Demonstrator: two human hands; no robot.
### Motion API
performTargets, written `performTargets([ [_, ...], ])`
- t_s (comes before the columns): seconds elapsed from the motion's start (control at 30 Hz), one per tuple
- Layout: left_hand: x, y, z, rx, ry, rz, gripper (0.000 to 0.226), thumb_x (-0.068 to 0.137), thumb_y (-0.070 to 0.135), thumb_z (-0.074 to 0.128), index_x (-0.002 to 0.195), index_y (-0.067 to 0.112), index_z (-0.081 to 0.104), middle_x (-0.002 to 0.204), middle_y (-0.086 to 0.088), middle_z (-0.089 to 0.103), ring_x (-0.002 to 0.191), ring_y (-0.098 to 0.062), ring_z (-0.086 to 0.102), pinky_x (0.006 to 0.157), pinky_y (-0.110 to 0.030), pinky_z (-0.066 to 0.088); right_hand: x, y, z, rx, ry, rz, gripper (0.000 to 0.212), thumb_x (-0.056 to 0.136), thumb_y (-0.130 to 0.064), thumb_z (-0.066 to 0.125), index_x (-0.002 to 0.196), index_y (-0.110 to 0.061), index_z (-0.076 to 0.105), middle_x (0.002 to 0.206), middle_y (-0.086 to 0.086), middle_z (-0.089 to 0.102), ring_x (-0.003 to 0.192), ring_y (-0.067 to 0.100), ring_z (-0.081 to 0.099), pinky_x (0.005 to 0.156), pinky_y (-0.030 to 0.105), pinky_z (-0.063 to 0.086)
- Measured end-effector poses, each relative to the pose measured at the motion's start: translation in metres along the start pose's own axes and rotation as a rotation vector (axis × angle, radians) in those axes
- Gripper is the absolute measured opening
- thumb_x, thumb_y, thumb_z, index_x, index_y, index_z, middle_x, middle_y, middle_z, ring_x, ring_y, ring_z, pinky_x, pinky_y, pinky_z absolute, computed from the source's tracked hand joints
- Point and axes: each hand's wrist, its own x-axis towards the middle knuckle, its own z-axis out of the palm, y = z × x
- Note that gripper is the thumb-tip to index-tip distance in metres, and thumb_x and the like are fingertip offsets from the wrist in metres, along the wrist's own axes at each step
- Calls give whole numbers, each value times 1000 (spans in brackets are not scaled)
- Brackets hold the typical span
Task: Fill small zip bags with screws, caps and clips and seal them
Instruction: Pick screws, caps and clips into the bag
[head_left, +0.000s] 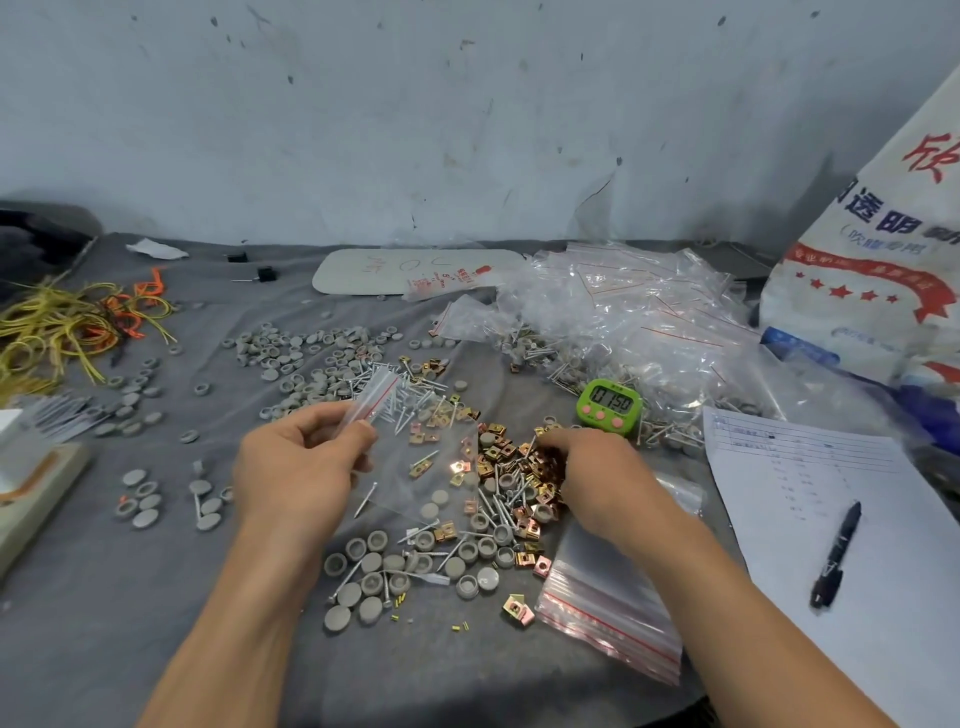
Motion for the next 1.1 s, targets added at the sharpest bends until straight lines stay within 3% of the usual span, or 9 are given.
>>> performTargets([
  [0.1, 3, -1, -2, -16, 4, 4, 18, 85, 2, 77, 85, 21, 79, 64, -3, 72, 51, -11, 60, 57, -30, 48, -4, 11, -8, 106, 64, 57, 71, 82, 7, 56, 138, -35, 59, 138, 7, 65, 126, 31, 58, 103, 46, 51],
  [0.27, 5, -1, -2, -32, -11, 9, 19, 86, 3, 76, 83, 21, 78, 63, -2, 71, 52, -13, 60, 57, -30, 46, -20, 42, -11, -40, 52, 120, 52, 92, -22, 61, 141, -34, 55, 137, 0, 66, 123, 28, 61, 101, 41, 52],
  [0.5, 2, -1, 2, -18, -3, 12, 23, 86, 6, 79, 77, 28, 78, 67, -4, 74, 57, -17, 64, 61, -32, 49, -22, 67, -18, -33, 90, 197, 61, 87, -21, 72, 145, -34, 56, 142, -8, 63, 131, 24, 58, 106, 32, 45],
  [0.57, 2, -1, 2, -21, 3, 19, 22, 85, 6, 79, 78, 27, 78, 66, -4, 74, 56, -16, 63, 60, -32, 49, -24, 71, -20, -141, 135, 223, 61, 86, -17, 68, 142, -39, 57, 136, -6, 67, 126, 26, 58, 98, 34, 42],
  [0.67, 4, -2, 2, -41, 59, 31, 17, 85, 8, 79, 82, 25, 79, 62, -1, 72, 53, -14, 61, 59, -31, 47, -22, 62, -17, -149, 242, 142, 58, 87, -20, 68, 140, -42, 59, 136, -6, 66, 120, 23, 55, 102, 38, 37],
  [0.8, 6, -1, 0, -97, 141, 61, 16, 83, 10, 80, 81, 25, 78, 62, 2, 72, 53, -10, 61, 51, -24, 44, -18, 33, -5, -53, 70, 17, 59, 93, -41, 69, 148, -36, 49, 143, -4, 59, 128, 22, 50, 116, 43, 32],
  [0.9, 5, -1, 1, -113, 149, 71, 16, 82, 8, 80, 80, 24, 78, 64, 1, 73, 53, -11, 61, 46, -20, 43, -8, 17, -5, -151, 39, -56, 44, 94, -18, 63, 132, -40, 63, 123, -4, 71, 115, 23, 59, 103, 37, 40],
  [1.0, 5, 0, 2, -135, 162, 78, 15, 82, 6, 79, 81, 21, 78, 63, 2, 72, 50, -8, 60, 43, -17, 42, 2, 0, -7, -99, -37, -11, 51, 84, 2, 60, 121, -31, 73, 113, 4, 74, 103, 29, 67, 84, 32, 52],
  [1.1, 5, 0, 2, -132, 168, 79, 17, 82, 6, 78, 80, 22, 77, 64, 4, 72, 50, -8, 60, 46, -18, 44, 9, -18, 0, -82, -31, -56, 54, 80, 7, 54, 116, -29, 74, 112, 6, 74, 99, 30, 68, 81, 34, 56],
])
